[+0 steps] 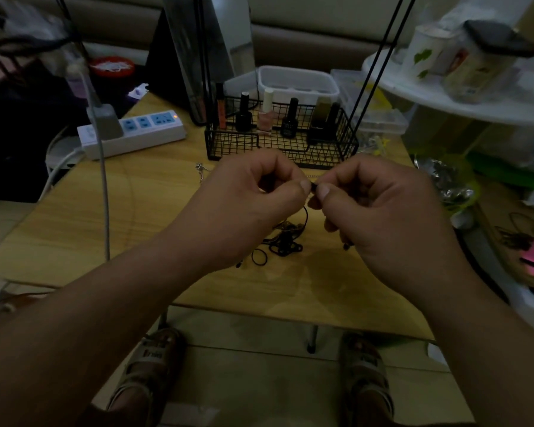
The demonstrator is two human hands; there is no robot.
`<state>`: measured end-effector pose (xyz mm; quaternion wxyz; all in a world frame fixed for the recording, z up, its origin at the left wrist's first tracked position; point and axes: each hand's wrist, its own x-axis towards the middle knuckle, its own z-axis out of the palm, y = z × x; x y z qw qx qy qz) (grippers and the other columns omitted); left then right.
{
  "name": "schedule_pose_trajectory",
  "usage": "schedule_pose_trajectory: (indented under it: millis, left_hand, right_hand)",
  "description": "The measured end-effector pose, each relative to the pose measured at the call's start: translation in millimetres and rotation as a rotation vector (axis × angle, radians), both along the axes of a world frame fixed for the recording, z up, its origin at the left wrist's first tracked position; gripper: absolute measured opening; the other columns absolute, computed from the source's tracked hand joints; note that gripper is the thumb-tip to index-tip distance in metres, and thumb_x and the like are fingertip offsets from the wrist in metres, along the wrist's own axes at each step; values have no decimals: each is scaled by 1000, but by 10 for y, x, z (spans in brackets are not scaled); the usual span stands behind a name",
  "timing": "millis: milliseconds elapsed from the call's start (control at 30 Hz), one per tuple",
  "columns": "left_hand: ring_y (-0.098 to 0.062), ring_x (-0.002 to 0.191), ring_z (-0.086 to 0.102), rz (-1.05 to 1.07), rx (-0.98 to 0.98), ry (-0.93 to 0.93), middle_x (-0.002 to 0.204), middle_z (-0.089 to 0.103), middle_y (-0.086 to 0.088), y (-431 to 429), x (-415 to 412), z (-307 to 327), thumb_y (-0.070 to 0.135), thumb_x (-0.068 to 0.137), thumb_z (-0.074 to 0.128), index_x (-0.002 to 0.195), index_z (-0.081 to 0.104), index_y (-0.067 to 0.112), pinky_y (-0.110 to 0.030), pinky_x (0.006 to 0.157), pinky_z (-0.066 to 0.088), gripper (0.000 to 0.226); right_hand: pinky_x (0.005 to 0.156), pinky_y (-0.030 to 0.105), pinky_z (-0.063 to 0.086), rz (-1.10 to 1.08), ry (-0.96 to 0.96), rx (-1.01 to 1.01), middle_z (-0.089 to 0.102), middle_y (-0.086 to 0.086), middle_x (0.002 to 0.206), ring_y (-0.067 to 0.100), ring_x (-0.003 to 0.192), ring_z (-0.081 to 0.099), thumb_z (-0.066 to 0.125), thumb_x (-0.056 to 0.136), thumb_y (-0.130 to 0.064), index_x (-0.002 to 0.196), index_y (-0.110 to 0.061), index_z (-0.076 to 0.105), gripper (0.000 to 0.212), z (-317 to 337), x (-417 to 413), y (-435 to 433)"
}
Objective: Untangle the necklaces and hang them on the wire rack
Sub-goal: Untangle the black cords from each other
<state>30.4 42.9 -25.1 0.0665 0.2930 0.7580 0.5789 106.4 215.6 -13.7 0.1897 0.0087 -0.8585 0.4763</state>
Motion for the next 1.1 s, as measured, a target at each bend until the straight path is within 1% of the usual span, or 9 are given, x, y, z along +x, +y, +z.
schedule_pose_trajectory:
  millis: [100, 267, 367, 433, 567, 767, 900, 1000, 1100]
  left_hand:
    - [3, 63, 56, -1, -46, 59, 81, 64, 6, -4, 3, -17, 21, 94, 72, 92, 72, 19, -12, 58, 43, 3]
    - [2, 62, 56, 72, -76, 132, 84, 65, 5, 11, 5, -46, 15, 93, 72, 87, 74, 16, -11, 56, 42, 6]
    - [-7, 68, 57, 93, -117, 189, 84, 64, 3, 12, -4, -45, 17, 91, 72, 84, 72, 19, -18, 58, 45, 8]
    - [-5, 66, 56, 83, -103, 159, 81, 63, 4, 13, -7, -39, 18, 91, 72, 83, 72, 19, -17, 57, 44, 8]
    - [0, 63, 57, 43, -75, 38, 72, 67, 8, 17, -8, -24, 19, 89, 70, 82, 72, 21, -13, 56, 46, 8]
    - [-2, 57, 56, 30, -89, 28, 70, 69, 1, 24, -22, -54, 17, 87, 73, 80, 72, 18, -17, 52, 44, 7]
    - [-4, 58, 56, 33, -123, 85, 74, 67, 4, 11, -19, -78, 21, 85, 73, 78, 72, 19, -21, 52, 45, 6]
    - [-15, 65, 62, 28, -171, 155, 80, 67, 2, 0, -2, -67, 24, 83, 72, 78, 70, 20, -29, 56, 51, 7]
    - [-4, 55, 55, 5, -134, 89, 72, 65, 4, 6, 11, -48, 18, 85, 72, 80, 71, 15, -17, 49, 42, 6]
  right_hand:
    - [54, 37, 52, -13, 29, 58, 69, -2, 74, 17, 63, 64, 70, 92, -22, 85, -25, 72, 8, -18, 8, -4]
    - [56, 12, 43, -67, 97, 238, 65, -12, 72, 7, 68, 62, 73, 92, -20, 86, -23, 71, 6, -58, -8, -46]
    - [56, 13, 45, -88, 111, 277, 65, -15, 73, 5, 70, 63, 73, 92, -20, 87, -24, 70, 7, -73, -21, -64]
    - [53, 20, 50, -88, 70, 195, 66, -12, 71, 7, 69, 66, 71, 92, -21, 86, -26, 70, 8, -79, -24, -71]
    - [64, 35, 58, -47, -32, 95, 72, -9, 80, 10, 74, 71, 67, 95, -23, 88, -30, 70, 11, -83, -30, -48]
    - [64, 10, 48, -38, 30, 285, 69, -18, 83, -2, 82, 66, 72, 94, -19, 92, -28, 72, 9, -59, 2, -17]
    - [64, 19, 48, -1, 36, 443, 68, -17, 86, 2, 80, 63, 70, 93, -25, 92, -29, 73, 5, -32, -1, 31]
    - [64, 21, 48, 7, 37, 468, 68, -17, 82, 3, 81, 63, 71, 92, -26, 89, -27, 73, 4, -29, -1, 28]
    - [62, 20, 50, -24, 36, 401, 68, -16, 79, 2, 77, 65, 72, 89, -26, 86, -28, 73, 4, -50, 6, 12]
